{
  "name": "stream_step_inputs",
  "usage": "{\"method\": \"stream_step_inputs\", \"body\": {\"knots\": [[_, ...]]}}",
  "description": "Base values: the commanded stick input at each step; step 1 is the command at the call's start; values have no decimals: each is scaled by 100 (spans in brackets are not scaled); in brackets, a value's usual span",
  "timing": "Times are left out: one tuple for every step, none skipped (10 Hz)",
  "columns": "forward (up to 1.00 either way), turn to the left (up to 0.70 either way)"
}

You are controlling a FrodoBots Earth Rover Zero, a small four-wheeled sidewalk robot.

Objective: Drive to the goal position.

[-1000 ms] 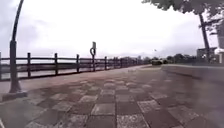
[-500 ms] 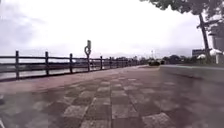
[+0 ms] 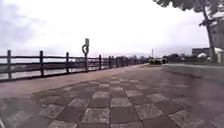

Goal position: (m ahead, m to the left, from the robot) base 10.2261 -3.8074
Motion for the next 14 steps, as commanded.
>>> {"method": "stream_step_inputs", "body": {"knots": [[100,0],[100,0],[100,0],[100,0],[100,0],[100,0],[100,0],[100,0],[100,0],[100,0],[100,0],[100,0],[100,0],[100,0]]}}
